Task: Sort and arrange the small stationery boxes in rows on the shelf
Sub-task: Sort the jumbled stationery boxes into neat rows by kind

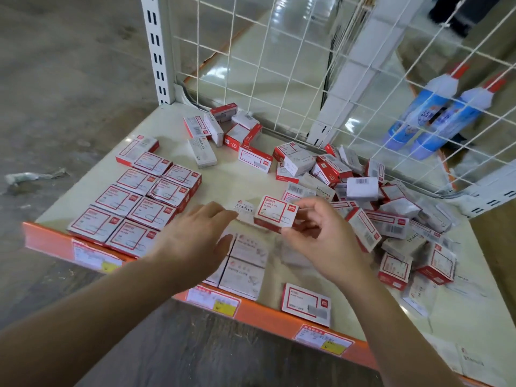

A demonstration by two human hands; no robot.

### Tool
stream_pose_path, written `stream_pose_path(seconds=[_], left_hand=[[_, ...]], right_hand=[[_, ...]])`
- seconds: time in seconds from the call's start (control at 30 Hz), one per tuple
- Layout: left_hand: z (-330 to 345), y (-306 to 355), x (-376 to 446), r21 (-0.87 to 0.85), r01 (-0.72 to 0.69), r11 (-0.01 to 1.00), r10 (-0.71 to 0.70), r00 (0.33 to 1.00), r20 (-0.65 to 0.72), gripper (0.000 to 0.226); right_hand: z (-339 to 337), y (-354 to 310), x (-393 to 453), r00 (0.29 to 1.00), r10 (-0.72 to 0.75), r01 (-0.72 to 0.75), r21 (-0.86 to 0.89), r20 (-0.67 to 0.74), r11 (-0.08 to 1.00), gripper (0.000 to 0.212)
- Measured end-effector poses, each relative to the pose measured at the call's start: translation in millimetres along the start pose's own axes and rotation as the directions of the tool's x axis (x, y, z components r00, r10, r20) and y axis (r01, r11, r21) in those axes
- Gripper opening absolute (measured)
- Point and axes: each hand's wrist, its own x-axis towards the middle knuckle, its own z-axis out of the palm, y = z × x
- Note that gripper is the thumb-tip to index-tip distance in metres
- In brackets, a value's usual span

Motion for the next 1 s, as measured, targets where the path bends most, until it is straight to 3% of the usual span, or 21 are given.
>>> stream_pose_path(seconds=[0.37,0.77,1.0], left_hand=[[-21.1,-66.4,7.5,0.101,0.222,0.970,-0.216,0.974,-0.070,0.051],[-18.8,-99.6,29.8,0.082,0.202,0.976,-0.201,0.979,-0.014,0.048],[-25.7,-102.8,36.2,0.025,0.185,0.982,-0.184,0.982,-0.042,0.042]], right_hand=[[42.2,-28.4,58.5,0.998,-0.046,0.046,0.003,0.031,0.999,0.031],[84.8,-42.6,116.8,0.998,-0.017,0.021,0.064,-0.060,0.998,0.028],[112.4,-54.7,139.1,0.995,-0.046,0.044,-0.028,-0.087,0.999,0.038]])
